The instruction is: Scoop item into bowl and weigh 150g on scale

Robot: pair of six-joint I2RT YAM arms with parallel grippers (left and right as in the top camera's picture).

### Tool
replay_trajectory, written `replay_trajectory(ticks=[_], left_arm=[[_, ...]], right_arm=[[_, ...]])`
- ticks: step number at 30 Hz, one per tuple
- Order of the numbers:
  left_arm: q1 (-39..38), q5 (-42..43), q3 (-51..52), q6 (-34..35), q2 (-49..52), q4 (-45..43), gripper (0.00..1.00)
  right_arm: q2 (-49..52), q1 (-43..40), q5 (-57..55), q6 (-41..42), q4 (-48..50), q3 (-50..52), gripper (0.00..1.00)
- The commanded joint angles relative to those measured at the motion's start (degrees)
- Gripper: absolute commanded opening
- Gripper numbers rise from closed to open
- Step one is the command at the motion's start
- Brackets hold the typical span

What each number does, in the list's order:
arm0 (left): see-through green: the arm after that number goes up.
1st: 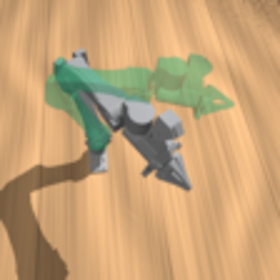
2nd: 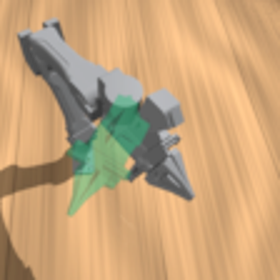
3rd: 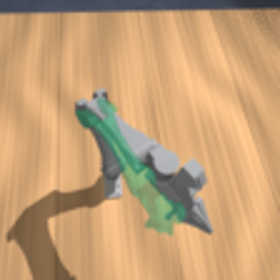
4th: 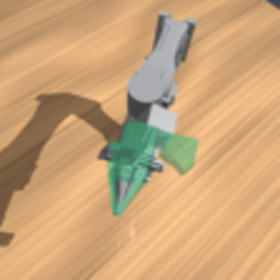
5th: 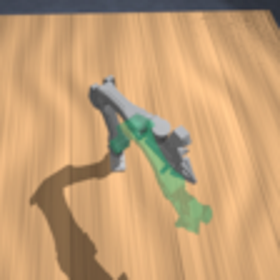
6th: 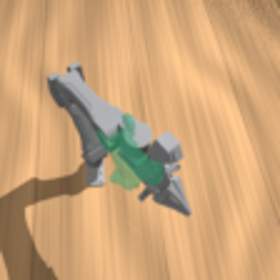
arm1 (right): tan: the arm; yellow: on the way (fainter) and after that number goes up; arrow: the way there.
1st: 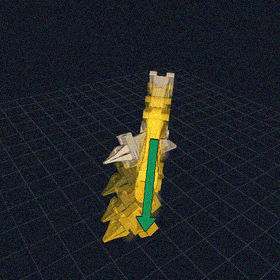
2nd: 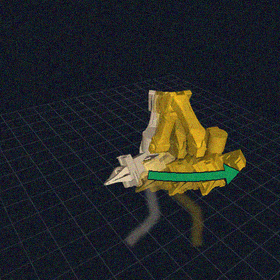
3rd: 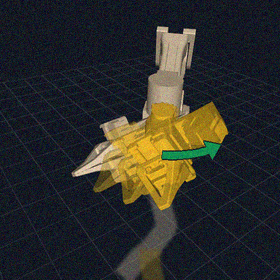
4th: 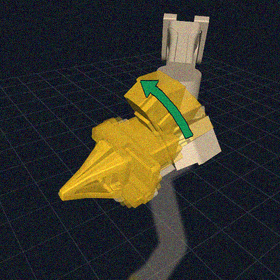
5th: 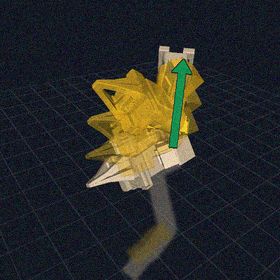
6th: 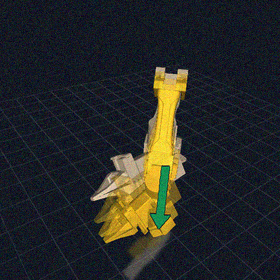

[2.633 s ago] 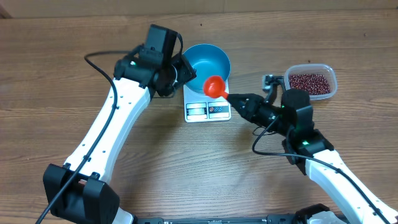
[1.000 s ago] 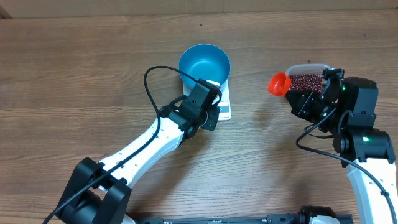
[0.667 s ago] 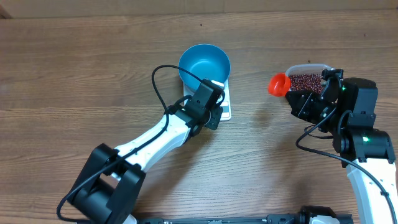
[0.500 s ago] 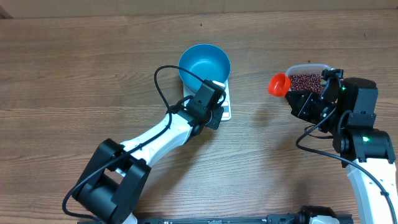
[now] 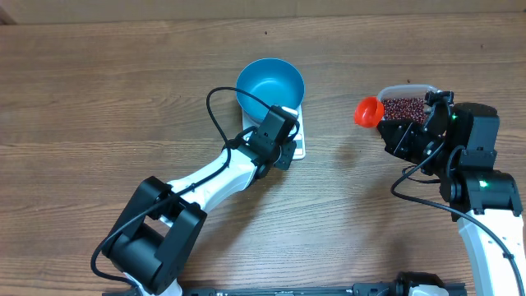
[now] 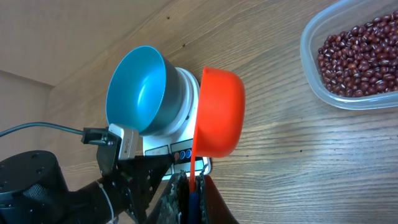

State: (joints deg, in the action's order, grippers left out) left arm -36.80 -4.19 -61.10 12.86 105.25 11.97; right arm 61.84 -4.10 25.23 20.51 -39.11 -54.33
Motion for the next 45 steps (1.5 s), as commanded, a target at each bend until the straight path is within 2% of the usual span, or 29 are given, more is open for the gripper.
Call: replay_trajectory(ticks=[1,18,45], left_arm=[[-0.6,-2.4,0.4,-1.5,1.7,-1.0,0.04],[-0.4,-5.0,0.4,-1.5,2.4,-2.0,0.04],[-0.4,-3.9,0.4,0.0,4.2,-3.7,0.04]], right_arm=[[-0.1,-0.1,-0.2,-0.7,-0.1,-1.2,0.04],[-0.1,-0.1,-0.2,-0.7,-0.3,-1.2,0.04],[-0.1,-0.1,-0.2,-0.7,-0.3,-1.2,0.04]])
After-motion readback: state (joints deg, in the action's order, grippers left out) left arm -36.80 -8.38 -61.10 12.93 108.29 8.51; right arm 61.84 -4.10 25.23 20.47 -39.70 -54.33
